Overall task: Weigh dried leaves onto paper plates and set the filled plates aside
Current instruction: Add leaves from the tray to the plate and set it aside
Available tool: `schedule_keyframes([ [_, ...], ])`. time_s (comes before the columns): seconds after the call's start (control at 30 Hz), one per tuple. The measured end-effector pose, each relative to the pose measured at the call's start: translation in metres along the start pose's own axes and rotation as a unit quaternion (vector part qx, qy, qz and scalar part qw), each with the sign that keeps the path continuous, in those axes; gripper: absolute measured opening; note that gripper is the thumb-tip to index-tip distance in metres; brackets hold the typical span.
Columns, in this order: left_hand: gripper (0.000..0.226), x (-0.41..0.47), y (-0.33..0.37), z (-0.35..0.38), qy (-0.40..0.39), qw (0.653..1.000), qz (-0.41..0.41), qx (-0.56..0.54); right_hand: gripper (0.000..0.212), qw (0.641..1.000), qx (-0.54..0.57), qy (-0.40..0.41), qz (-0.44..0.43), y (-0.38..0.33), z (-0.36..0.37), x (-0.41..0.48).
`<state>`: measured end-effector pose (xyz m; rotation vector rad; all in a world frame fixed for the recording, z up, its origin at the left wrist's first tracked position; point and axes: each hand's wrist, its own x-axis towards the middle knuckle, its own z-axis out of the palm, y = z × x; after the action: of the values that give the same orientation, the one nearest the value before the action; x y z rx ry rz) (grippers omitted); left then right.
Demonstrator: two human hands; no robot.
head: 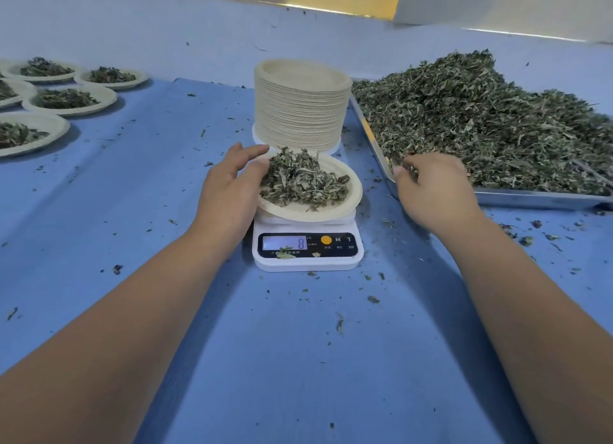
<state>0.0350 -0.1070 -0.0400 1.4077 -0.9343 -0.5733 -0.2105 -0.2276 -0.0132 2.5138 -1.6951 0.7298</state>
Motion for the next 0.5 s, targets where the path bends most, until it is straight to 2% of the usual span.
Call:
schedule_keyframes([
  [0.13, 0.022, 0.001, -0.001, -0.002, 0.010, 1.000, -0.010, -0.004, 0.031, 0.993, 0.083, 0.064, -0.058, -0.021, -0.007, -0.006],
  [0.2, 0.023, 0.000, -0.001, -0.002, 0.007, 1.000, -0.010, -0.007, 0.028, 0.987, 0.110, 0.061, -0.101, -0.040, -0.015, -0.009],
  [0.33, 0.038, -0.002, 0.001, 0.000, 0.004, 1.000, -0.014, -0.003, 0.042, 0.980, 0.098, -0.084, -0.152, -0.079, -0.030, -0.007],
  [0.43, 0.040, 0.001, -0.001, -0.001, 0.004, 1.000, -0.022, -0.009, 0.055, 0.964, 0.117, -0.185, -0.151, -0.100, -0.033, 0.002],
  [0.5, 0.037, 0.002, -0.001, -0.001, 0.004, 0.999, -0.031, -0.018, 0.062, 0.957, 0.090, -0.223, -0.161, -0.109, -0.032, 0.006],
])
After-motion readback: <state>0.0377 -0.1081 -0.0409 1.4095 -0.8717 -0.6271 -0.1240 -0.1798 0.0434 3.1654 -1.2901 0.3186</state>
